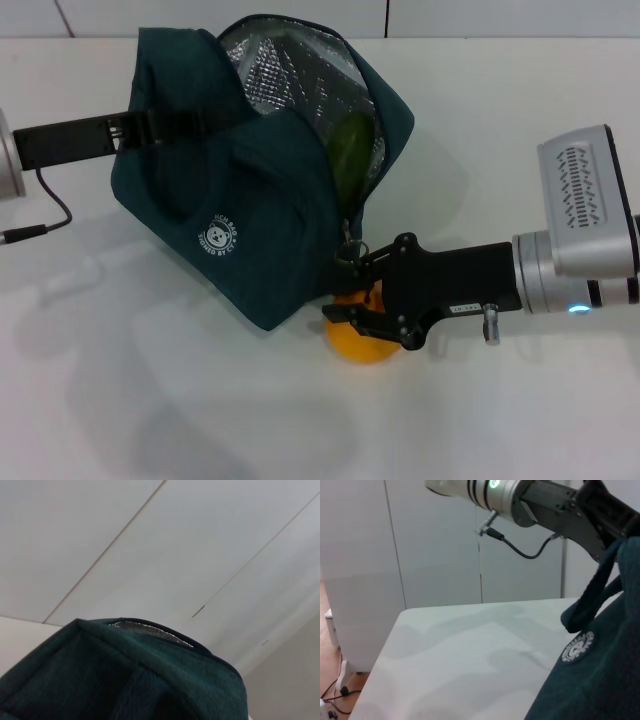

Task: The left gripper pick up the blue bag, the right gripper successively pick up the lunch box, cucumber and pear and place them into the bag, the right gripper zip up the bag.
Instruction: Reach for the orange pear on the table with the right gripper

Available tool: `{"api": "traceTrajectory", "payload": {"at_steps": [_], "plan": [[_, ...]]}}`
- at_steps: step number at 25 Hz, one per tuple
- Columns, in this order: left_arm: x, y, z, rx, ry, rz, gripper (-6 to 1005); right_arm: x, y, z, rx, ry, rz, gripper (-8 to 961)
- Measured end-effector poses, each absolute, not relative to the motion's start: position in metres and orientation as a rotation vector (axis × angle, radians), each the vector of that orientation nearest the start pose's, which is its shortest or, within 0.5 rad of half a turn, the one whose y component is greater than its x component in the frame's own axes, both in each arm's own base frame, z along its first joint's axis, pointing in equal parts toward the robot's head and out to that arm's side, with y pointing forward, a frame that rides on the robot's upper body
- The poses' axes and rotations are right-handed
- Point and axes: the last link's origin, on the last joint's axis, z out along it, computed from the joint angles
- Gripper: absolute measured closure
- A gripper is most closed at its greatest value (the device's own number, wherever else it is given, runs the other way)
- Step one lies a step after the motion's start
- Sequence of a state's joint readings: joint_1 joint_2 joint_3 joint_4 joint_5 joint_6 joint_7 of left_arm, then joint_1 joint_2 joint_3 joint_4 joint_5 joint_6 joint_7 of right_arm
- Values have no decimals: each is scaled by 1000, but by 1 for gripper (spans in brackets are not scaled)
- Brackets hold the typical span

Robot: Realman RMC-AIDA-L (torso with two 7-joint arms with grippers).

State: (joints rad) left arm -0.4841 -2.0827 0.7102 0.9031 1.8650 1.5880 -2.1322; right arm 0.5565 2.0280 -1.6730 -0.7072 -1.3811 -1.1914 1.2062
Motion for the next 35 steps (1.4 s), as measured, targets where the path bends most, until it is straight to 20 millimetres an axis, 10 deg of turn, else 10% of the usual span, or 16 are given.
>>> {"api": "traceTrajectory", "payload": {"at_steps": [3, 15, 35], "plan": [[-238, 344, 49, -2448, -1364, -954, 959, 186, 322, -88, -2989, 33, 588, 697], [-236, 346, 49, -2452, -1357, -956, 958, 186, 325, -87, -2964, 43, 601, 864], [-236, 346, 49, -2453, -1357, -956, 956, 185, 325, -74, -2921, 17, 676, 950]]}}
